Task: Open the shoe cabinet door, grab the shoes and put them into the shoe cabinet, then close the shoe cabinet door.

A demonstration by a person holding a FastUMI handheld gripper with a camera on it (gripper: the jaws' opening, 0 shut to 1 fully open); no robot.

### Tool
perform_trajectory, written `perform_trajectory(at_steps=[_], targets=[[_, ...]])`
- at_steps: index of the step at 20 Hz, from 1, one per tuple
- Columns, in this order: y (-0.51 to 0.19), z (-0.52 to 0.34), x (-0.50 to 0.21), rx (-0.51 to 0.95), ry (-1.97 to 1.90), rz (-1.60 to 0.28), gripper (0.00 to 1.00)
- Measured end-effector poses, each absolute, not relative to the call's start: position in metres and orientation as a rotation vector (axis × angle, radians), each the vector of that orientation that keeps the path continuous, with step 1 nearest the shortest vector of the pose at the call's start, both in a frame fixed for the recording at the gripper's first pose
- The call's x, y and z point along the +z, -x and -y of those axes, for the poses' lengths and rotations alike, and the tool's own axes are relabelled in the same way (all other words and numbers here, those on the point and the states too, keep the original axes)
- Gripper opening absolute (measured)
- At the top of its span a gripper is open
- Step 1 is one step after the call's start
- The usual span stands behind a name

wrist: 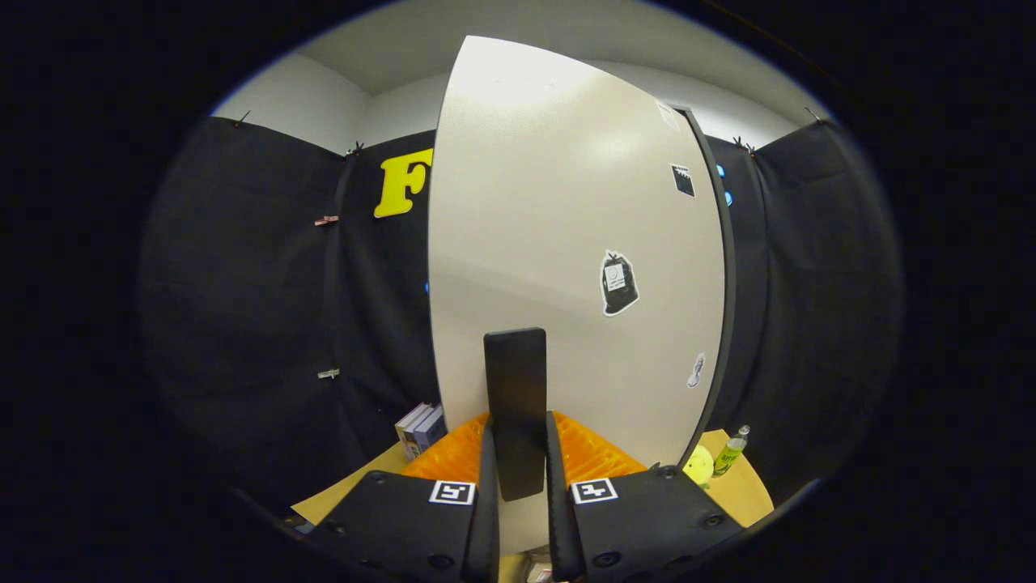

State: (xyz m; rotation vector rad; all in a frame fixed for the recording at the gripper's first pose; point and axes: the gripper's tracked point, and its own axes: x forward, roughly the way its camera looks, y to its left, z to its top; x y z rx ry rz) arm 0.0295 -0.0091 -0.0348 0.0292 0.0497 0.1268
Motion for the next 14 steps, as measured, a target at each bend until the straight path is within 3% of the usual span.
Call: perform_trajectory(at_steps=[14], targets=[[0.028, 0.078, -0.033, 0.107, -0.057, -0.036, 0.28]])
